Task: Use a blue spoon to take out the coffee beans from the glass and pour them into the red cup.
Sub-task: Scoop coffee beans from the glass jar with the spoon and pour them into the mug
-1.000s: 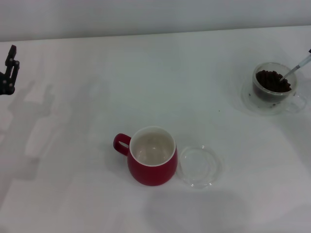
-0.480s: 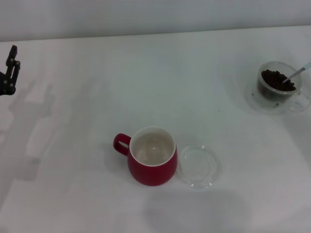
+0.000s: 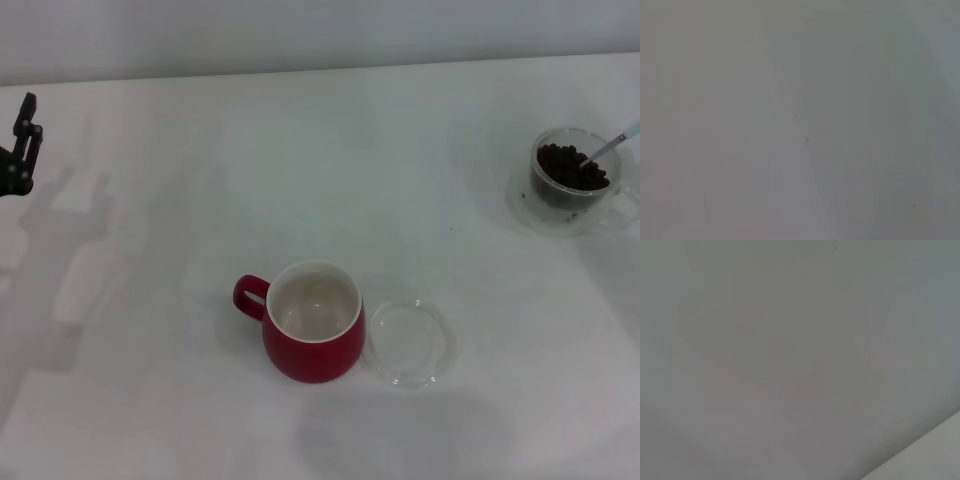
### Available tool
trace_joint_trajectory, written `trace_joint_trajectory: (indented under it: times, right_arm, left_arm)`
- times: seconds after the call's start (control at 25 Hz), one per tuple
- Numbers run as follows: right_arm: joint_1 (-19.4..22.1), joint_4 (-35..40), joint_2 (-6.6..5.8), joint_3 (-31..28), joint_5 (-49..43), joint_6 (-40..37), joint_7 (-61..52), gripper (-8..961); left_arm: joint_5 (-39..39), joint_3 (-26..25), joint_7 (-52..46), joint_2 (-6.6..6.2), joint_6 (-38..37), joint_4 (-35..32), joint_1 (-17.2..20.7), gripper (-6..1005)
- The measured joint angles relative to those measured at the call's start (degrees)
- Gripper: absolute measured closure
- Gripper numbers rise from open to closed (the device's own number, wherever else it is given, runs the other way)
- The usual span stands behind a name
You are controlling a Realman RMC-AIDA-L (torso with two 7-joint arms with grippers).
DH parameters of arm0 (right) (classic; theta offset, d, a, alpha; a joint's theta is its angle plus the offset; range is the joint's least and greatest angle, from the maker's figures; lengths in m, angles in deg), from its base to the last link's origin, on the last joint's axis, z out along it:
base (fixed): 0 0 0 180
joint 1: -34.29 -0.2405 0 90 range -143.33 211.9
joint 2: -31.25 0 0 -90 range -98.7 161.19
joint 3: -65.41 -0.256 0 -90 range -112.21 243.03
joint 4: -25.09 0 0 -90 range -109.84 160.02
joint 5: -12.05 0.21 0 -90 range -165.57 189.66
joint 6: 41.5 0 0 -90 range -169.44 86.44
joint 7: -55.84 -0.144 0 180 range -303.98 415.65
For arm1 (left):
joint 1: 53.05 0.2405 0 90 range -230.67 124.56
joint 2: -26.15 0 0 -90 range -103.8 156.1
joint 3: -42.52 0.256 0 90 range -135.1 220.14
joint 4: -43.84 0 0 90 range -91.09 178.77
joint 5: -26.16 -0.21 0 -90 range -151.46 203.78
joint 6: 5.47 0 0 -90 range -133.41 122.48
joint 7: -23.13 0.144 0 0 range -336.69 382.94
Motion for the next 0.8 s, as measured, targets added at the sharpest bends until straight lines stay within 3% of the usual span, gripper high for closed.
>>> trace_joint_trajectory:
  times: [0.8]
  right_arm:
    - [0.3,1.0,-0.64,-0.6,0.0,0.6,1.3,808]
  left_arm:
    - [0.0,0.1,0.0,0.0,0.0,-0.3,0.2,494]
